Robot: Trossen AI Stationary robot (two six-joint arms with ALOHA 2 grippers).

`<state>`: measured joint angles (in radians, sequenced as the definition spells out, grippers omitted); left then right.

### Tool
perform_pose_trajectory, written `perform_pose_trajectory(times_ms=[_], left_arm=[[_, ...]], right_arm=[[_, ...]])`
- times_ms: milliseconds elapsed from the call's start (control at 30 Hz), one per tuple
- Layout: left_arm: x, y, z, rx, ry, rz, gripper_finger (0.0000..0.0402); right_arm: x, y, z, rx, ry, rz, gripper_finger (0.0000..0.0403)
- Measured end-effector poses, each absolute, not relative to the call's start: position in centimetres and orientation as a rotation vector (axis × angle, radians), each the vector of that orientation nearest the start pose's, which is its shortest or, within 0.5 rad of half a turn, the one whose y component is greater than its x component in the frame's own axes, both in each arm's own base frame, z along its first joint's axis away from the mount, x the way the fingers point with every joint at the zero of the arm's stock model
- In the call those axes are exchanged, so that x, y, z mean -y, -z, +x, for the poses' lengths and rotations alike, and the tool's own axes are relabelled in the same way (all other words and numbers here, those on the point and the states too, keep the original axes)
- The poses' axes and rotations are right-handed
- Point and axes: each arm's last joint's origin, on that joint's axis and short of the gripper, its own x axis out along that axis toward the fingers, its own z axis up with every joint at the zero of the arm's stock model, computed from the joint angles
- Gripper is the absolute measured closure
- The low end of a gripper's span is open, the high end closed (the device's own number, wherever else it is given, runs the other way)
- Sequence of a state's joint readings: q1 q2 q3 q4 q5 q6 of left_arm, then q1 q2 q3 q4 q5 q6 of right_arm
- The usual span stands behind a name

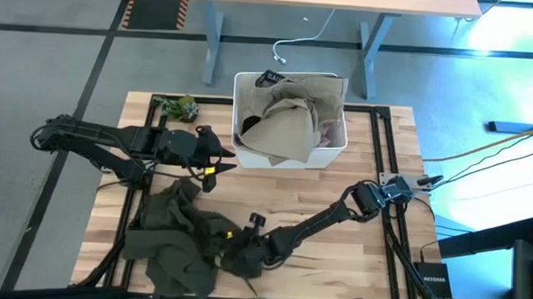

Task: Sort clothes
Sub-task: Put the black sweater into the white laundry bin

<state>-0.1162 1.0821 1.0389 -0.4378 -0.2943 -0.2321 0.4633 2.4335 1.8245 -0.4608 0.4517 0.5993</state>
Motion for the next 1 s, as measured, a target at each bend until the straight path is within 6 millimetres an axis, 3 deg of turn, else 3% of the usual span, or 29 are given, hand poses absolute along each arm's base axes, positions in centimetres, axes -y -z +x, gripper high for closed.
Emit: perform_pose_trajectory(times_ms=[100, 333, 433, 567, 800, 1000], left_arm=[[1.8, -34.2, 22.7, -0.449, -0.229, -0.129, 0.0253], [1.8, -34.2, 22.8, -0.447, -0.228, -0.129, 0.0253], [1.8, -34.2, 22.7, -0.448, -0.228, -0.129, 0.0253], [1.8, -34.2, 22.7, -0.449, -0.228, -0.129, 0.0253], [1.8, -34.2, 22.7, -0.448, -0.228, -0.129, 0.0253], [1.8, -34.2, 22.7, -0.449, -0.228, -0.129, 0.0253]], right_arm=[[-20.4, -10.7, 44.6, -1.001, 0.291, 0.023, 0.0381], [-18.1, -13.6, 40.4, -1.325, 0.399, -0.218, 0.0380], [-17.1, -15.8, 38.2, -1.482, 0.460, -0.302, 0.0394], [-16.0, -18.5, 35.7, -1.625, 0.559, -0.382, 0.0381], [-16.2, -22.8, 34.6, -1.471, 0.562, -0.125, 0.0360], [-17.4, -24.7, 36.7, -1.180, 0.418, 0.075, 0.0293]])
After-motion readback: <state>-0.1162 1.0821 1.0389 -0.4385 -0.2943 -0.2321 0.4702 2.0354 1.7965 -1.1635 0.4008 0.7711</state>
